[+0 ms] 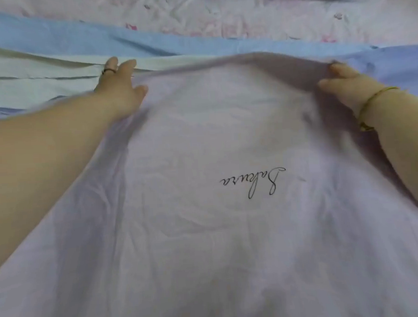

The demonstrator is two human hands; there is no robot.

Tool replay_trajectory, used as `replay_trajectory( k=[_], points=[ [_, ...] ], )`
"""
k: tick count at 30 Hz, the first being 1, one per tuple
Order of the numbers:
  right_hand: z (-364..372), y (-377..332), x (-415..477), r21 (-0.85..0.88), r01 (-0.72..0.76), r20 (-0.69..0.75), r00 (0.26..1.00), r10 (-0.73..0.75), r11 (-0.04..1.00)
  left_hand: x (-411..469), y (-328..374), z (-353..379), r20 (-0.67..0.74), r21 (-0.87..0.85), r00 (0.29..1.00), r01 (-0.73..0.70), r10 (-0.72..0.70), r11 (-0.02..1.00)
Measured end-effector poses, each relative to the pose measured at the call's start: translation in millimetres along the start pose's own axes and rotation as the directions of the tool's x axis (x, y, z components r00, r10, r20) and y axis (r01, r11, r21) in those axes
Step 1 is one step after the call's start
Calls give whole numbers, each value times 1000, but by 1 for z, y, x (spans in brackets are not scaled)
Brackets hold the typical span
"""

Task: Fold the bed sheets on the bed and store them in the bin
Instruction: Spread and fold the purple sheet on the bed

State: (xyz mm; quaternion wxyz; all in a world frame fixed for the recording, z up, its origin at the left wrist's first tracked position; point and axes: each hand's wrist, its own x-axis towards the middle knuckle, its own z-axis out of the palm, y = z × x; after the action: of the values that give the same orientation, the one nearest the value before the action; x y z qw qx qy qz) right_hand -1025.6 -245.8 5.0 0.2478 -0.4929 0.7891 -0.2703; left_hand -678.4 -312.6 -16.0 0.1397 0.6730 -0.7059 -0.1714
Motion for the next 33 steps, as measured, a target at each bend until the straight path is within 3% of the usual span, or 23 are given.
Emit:
replay_trajectory(
  k=[2,6,11,13,18,20,23,27,30,33],
  points=[
    [26,5,-14,-38,-7,200,980,15,999,-13,-19,17,103,62,995,7,-14,998],
    [55,52,-53,-529,12,223,967,126,849,-64,-37,46,183,141,978,-130,103,982],
    [60,83,-138,-508,-28,157,980,125,861,-144,-42,53,185,69,964,-205,190,976],
    [56,90,-180,-496,-43,168,975,145,867,-184,-44,55,201,81,937,-307,286,948],
    [51,104,-282,-438,-154,141,961,237,886,-301,-32,62,434,6,757,-544,488,839],
    [49,106,-317,-351,-225,133,949,286,909,-341,-27,70,541,-7,676,-590,499,807],
    [44,104,-359,-51,-443,79,892,446,895,-378,-16,79,614,-12,591,-656,524,754],
    [33,118,-375,364,-626,-51,726,686,689,-380,4,83,511,82,681,-647,525,758],
    [19,139,-363,661,-615,81,628,774,430,-375,18,96,470,137,743,-595,477,792],
    [8,145,-341,827,-536,266,640,721,171,-367,34,96,439,147,783,-547,441,824]
  ],
)
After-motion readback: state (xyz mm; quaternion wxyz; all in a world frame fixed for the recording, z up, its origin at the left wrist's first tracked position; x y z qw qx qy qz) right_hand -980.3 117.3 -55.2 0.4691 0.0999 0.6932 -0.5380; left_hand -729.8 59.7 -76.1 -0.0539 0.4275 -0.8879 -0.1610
